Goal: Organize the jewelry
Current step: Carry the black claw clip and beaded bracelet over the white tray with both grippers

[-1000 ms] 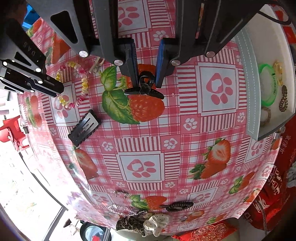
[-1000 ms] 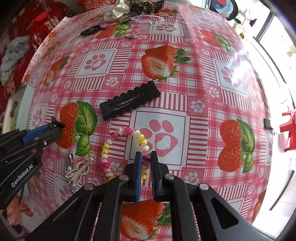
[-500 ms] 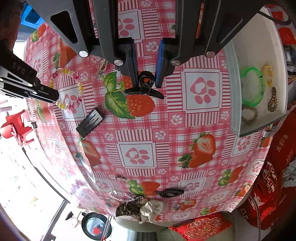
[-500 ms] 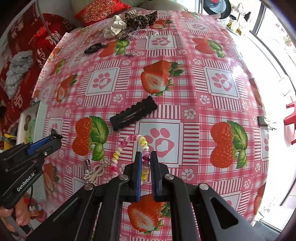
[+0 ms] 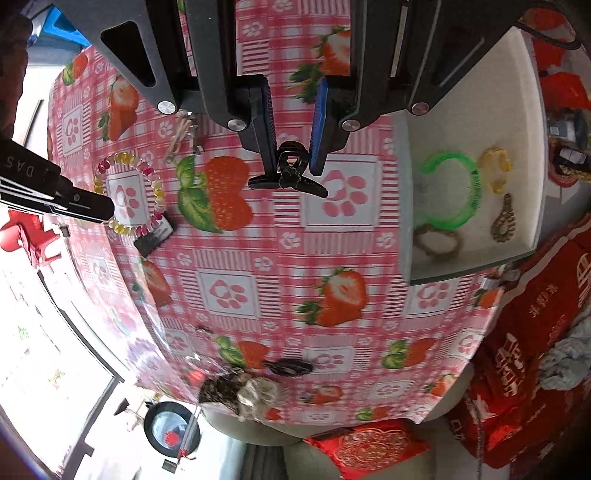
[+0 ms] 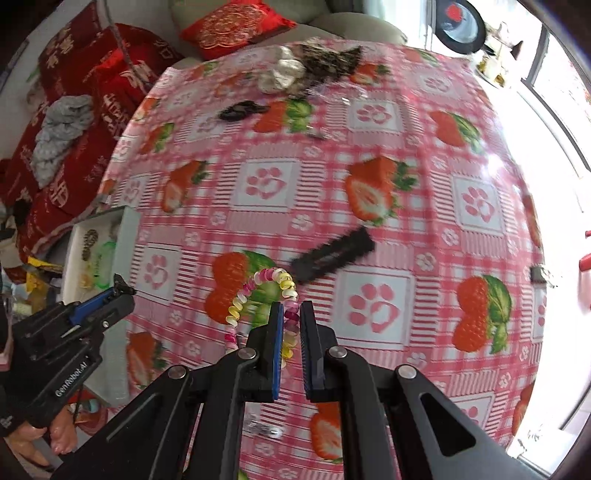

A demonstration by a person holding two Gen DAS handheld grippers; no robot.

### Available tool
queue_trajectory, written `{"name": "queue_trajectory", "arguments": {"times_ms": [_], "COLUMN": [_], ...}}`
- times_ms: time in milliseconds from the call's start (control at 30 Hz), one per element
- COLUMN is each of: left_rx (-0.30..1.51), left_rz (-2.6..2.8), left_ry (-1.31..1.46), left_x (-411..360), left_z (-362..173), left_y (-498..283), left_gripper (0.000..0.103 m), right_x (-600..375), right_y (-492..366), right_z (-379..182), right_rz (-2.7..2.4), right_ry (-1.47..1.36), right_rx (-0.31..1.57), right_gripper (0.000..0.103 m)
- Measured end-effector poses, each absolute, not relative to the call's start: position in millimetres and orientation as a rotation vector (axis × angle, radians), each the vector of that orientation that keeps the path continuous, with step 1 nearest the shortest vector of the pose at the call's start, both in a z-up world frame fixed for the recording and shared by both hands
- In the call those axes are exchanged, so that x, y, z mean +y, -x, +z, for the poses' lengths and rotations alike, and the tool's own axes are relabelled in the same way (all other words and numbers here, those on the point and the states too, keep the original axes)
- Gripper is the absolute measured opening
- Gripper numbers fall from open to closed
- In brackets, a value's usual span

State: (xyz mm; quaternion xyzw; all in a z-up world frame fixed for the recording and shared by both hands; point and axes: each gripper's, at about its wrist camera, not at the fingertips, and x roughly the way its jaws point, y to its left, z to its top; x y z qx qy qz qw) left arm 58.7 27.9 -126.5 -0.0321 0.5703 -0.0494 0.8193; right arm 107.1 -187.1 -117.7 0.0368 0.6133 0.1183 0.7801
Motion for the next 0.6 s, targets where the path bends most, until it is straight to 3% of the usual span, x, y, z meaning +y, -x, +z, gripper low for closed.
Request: {"name": "queue_trajectory", "arguments": {"times_ms": [600], "left_rx": [1.199], "left_rz": [0.119], "left_ry": [0.182], "left_x": [142.7], "left_z": [-131.1], "left_y": [-16.9], "left_gripper": [0.024], "right_x": [-48.1], "right_y": [-110.1], "right_z": [-100.8], "right_rz": [0.528], "right_ry": [0.022], "right_rx": [1.299], "right_gripper": [0.009]}}
